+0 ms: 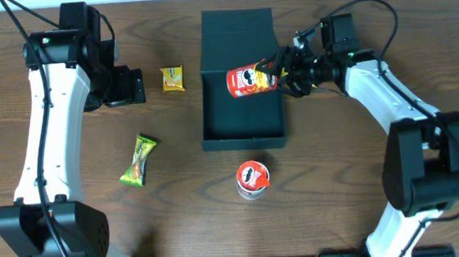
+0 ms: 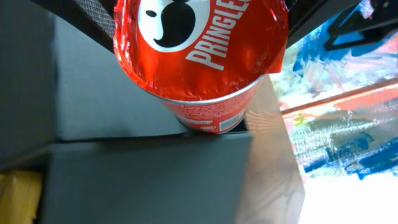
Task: Pack container
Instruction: 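Lower the can into the black box and open the right gripper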
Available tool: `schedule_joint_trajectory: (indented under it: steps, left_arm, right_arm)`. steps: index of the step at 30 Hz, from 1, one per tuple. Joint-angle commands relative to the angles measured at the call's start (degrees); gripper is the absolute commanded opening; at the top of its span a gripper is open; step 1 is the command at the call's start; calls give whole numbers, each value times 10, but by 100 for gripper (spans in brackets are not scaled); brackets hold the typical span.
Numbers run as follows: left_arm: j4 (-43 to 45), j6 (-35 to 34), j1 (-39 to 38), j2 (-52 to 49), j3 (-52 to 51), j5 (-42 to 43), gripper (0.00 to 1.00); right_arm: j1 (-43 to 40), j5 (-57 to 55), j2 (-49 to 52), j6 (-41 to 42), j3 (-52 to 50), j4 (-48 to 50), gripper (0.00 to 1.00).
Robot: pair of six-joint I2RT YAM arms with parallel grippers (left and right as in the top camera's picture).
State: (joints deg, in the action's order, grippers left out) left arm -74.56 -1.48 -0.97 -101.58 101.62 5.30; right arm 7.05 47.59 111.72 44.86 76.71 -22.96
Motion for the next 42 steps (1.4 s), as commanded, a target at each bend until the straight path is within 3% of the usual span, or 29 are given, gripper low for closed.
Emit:
schedule_joint_trajectory:
  steps: [1,13,19,20,21,24,25,26,42]
  left_arm:
    - [-2,1,-2,2,6,-10,96]
    - [2,1,-2,2,6,-10,95]
    - [5,1,-2,2,6,-10,96]
    - [5,1,-2,2,6,-10,96]
    - [5,1,-2,2,6,-10,96]
    - [5,1,-2,2,6,-10,96]
    - [5,1,-2,2,6,-10,96]
    - [7,-3,-2,2,6,-10,96]
    - [22,-2,-2,2,6,-13,96]
  right_arm:
    - [4,24,18,18,-3,3,67]
    - [4,19,19,27,-3,29,80]
    - [0,20,17,53,-1,70,75]
    - [-3,23,16,55,4,77,72]
    - [-6,39,12,55,13,80,56]
    - [-5,102,10,52,24,97,25]
    - [-2,118,10,53,24,104,8]
    - [3,129,10,52,24,108,1]
    - [78,48,10,42,24,103,1]
